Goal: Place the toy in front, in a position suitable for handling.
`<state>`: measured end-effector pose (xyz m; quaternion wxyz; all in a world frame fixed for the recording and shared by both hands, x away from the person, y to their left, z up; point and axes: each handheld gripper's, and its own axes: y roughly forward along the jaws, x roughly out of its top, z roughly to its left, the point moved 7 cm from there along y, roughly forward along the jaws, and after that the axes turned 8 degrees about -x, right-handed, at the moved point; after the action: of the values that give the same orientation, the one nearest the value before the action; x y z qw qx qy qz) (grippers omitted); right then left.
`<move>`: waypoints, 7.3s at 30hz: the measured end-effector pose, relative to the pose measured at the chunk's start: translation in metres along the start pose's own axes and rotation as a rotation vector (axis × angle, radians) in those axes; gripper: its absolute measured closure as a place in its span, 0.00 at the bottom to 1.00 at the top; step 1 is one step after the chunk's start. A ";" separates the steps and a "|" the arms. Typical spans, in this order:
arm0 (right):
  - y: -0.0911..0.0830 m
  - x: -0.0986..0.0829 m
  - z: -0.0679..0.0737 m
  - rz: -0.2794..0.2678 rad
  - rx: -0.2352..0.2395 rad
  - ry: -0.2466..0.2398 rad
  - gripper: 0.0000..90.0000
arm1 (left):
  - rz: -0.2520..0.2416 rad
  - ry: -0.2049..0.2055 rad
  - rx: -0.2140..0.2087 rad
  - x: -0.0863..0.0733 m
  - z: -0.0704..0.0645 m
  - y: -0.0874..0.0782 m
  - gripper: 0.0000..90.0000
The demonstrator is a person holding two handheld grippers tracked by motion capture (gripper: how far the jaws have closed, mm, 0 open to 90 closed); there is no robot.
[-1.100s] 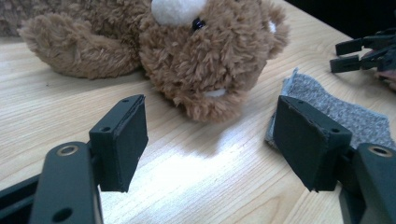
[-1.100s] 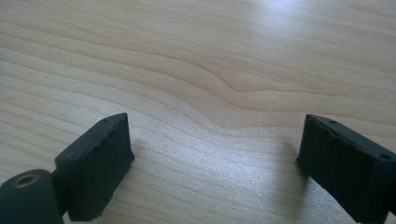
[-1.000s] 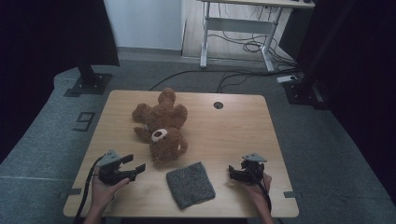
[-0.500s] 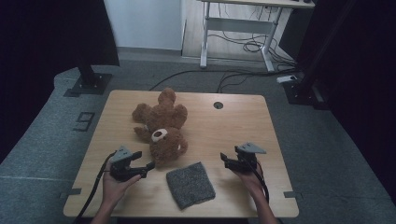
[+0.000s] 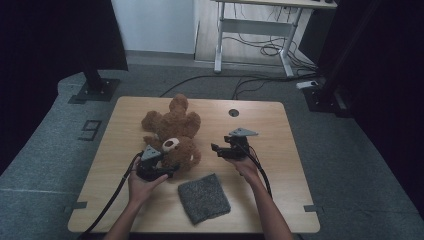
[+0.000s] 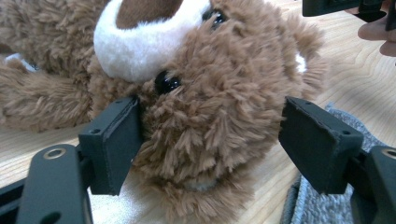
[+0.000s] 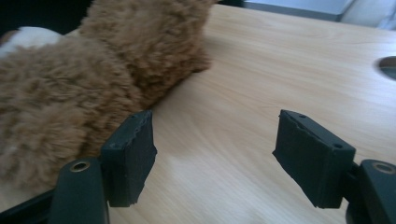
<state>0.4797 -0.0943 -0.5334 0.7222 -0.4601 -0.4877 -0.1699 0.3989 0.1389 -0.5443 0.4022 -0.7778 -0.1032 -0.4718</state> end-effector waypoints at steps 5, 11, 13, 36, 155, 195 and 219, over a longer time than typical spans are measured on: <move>-0.002 0.001 0.025 -0.005 0.103 0.000 0.33 | 0.007 0.006 0.002 -0.002 -0.001 0.000 0.25; -0.002 -0.004 0.062 0.018 0.198 -0.070 0.37 | 0.005 -0.001 0.000 -0.001 0.000 0.001 0.26; 0.004 -0.009 0.069 0.044 0.220 -0.096 0.42 | 0.004 -0.005 -0.003 -0.001 0.001 0.001 0.26; -0.016 -0.049 0.103 0.043 0.266 -0.177 0.94 | 0.050 -0.001 -0.053 -0.001 0.012 0.007 0.36; -0.056 -0.047 -0.014 -0.042 -0.021 0.025 0.53 | 0.050 0.114 -0.142 0.000 -0.056 -0.023 0.29; -0.057 -0.051 -0.015 -0.044 -0.017 0.040 0.51 | 0.280 0.230 -0.060 -0.066 -0.058 0.013 0.38; -0.056 -0.050 -0.015 -0.049 -0.015 0.051 0.50 | 0.283 0.202 -0.199 -0.077 -0.079 0.002 0.16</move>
<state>0.4258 -0.1464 -0.5505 0.7265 -0.4489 -0.4791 -0.2029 0.3074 0.0968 -0.5895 0.3941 -0.7690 0.0952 -0.4941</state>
